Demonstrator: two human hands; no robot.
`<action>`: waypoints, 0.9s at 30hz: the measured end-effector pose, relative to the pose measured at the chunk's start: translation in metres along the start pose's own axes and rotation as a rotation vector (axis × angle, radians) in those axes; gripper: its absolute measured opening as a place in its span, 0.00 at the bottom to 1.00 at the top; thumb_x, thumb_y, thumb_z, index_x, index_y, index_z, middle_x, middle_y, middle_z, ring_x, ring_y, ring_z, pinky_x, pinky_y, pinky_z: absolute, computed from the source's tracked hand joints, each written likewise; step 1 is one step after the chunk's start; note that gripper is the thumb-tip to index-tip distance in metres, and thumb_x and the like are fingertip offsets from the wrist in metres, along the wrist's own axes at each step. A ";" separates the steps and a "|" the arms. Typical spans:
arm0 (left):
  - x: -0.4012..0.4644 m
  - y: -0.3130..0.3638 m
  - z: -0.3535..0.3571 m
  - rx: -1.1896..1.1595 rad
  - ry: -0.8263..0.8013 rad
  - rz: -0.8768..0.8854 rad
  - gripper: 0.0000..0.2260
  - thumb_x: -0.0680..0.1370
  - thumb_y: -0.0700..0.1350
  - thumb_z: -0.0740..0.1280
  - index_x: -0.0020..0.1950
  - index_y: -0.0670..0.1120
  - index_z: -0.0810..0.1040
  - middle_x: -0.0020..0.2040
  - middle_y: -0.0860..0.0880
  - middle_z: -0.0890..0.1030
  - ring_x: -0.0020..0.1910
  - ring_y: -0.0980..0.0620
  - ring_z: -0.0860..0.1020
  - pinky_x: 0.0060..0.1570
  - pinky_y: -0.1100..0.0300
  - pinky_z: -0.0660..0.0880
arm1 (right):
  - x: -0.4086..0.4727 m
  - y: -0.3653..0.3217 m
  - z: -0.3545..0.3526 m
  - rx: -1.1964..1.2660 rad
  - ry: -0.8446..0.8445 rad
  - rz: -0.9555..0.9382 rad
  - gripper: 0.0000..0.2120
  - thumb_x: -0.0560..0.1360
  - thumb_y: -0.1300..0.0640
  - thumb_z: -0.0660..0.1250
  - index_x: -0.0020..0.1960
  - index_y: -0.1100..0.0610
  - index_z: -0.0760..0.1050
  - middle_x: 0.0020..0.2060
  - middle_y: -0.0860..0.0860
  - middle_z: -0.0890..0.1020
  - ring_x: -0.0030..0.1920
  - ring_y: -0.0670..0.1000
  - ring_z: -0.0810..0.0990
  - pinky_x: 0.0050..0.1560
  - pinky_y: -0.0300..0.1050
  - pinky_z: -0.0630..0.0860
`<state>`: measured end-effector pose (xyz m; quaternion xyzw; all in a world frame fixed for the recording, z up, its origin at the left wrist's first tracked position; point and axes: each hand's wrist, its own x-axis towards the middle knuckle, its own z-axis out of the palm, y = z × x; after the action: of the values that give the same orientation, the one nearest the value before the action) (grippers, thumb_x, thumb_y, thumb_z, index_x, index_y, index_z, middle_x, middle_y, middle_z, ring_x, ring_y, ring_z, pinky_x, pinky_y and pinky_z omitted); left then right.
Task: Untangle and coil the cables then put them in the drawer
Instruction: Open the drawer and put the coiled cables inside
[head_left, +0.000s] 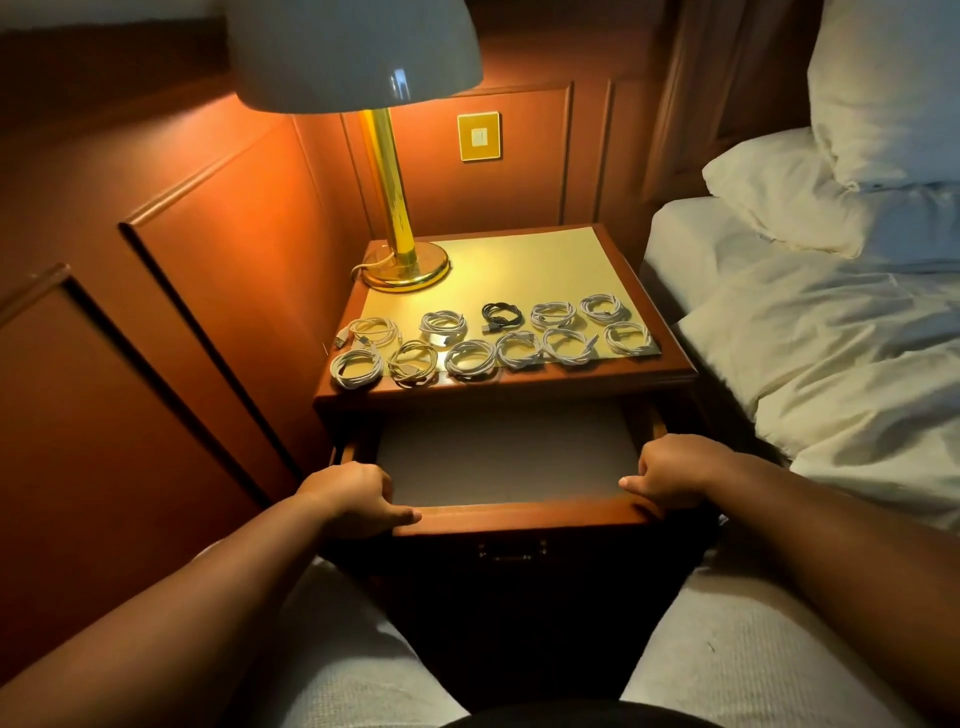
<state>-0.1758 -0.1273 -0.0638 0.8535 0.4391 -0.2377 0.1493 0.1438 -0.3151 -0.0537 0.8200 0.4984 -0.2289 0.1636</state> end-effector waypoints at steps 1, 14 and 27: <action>-0.002 0.000 0.002 0.006 -0.011 0.004 0.20 0.73 0.69 0.65 0.43 0.52 0.78 0.43 0.54 0.79 0.44 0.56 0.78 0.39 0.61 0.74 | -0.001 0.000 0.001 -0.001 -0.025 -0.006 0.24 0.79 0.37 0.57 0.32 0.52 0.72 0.32 0.49 0.75 0.35 0.49 0.75 0.36 0.43 0.68; 0.015 0.001 -0.027 -0.189 0.200 0.022 0.12 0.77 0.61 0.67 0.49 0.53 0.79 0.46 0.54 0.80 0.44 0.56 0.79 0.45 0.56 0.80 | 0.021 -0.009 -0.025 0.192 -0.049 -0.021 0.19 0.80 0.41 0.60 0.52 0.55 0.81 0.44 0.51 0.84 0.42 0.49 0.83 0.44 0.42 0.78; 0.071 -0.041 -0.058 -0.106 0.540 -0.241 0.27 0.75 0.60 0.68 0.72 0.55 0.69 0.72 0.43 0.64 0.71 0.41 0.63 0.67 0.45 0.65 | 0.063 -0.037 -0.080 0.102 0.387 -0.014 0.30 0.80 0.48 0.62 0.78 0.44 0.53 0.64 0.55 0.76 0.53 0.55 0.79 0.48 0.48 0.80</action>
<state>-0.1579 -0.0286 -0.0551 0.8185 0.5730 0.0052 0.0421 0.1533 -0.2123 -0.0219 0.8525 0.5139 -0.0929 0.0214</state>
